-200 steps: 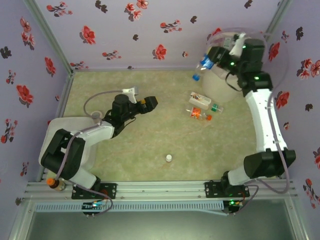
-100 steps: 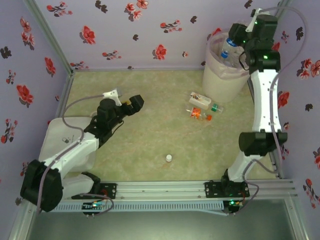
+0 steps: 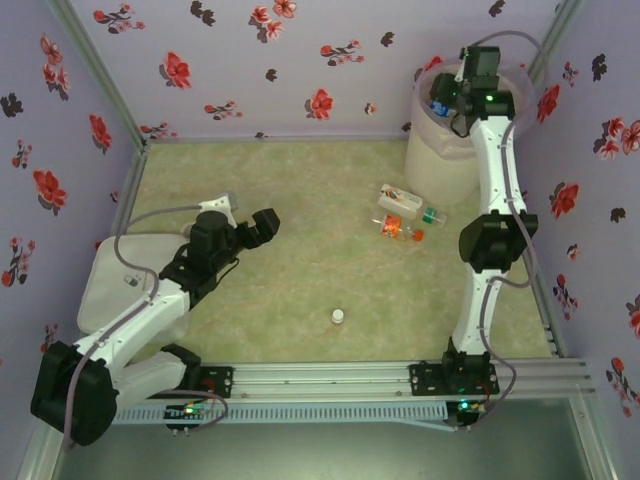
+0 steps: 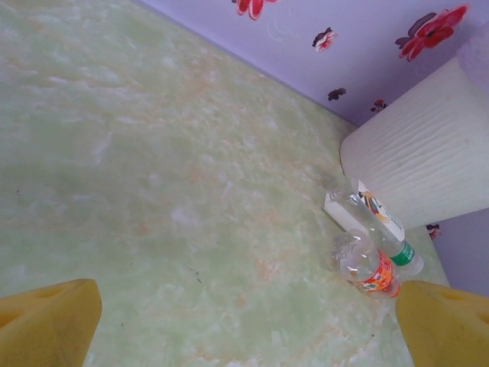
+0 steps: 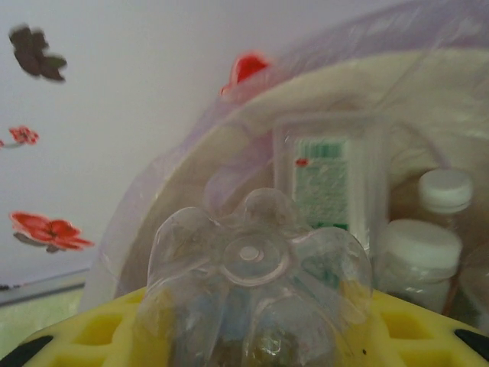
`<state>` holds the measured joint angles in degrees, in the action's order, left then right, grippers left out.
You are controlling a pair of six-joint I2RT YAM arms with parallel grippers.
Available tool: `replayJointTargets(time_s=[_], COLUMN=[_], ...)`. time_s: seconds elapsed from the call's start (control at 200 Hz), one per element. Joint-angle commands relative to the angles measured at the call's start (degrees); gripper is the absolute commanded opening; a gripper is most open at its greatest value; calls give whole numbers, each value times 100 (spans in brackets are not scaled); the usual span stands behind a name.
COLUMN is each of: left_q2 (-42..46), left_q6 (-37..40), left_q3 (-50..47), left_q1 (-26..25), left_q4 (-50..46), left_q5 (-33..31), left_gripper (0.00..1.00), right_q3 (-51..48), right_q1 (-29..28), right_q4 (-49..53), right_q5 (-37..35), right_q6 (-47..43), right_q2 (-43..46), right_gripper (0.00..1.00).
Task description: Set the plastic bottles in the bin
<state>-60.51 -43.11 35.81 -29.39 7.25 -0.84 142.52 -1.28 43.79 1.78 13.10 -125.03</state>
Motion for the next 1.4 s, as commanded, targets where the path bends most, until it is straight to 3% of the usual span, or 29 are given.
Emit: replayJointTargets(time_s=[0.0, 0.185, 0.35, 0.665, 0.765, 0.98, 1.145, 1.235, 1.395], left_q2=[-172, -559, -680, -805, -841, -881, -888, -892, -891], left_q6=[104, -37, -57, 58, 75, 49, -48, 3, 168], left_q3=[-5, 139, 138, 341, 408, 497, 507, 556, 663], left_q1=[18, 20, 21, 21, 20, 21, 21, 20, 21], left_q4=[260, 535, 589, 296, 273, 39, -109, -306, -655], left_q5=[152, 405, 550, 576, 576, 550, 452, 330, 132], left_gripper=[98, 98, 98, 99, 99, 100, 100, 100, 100], right_q3=[-29, -148, -125, 269, 136, -566, -1685, -2595, -4608], right_q1=[-47, -98, -127, -14, 25, 16, -28, -57, -196], right_q4=[461, 601, 709, 690, 524, -3, -319, -484, -635], right_q5=[133, 391, 592, 578, 571, -336, -1087, -1006, -1175], right_q6=[-177, 22, 75, 122, 71, 48, -78, -214, 1141], right_q2=[-253, -578, -564, 113, 391, 1358, 2401, 3239, 4859], right_gripper=[4, 13, 44, 82, 99, 100, 99, 99, 100])
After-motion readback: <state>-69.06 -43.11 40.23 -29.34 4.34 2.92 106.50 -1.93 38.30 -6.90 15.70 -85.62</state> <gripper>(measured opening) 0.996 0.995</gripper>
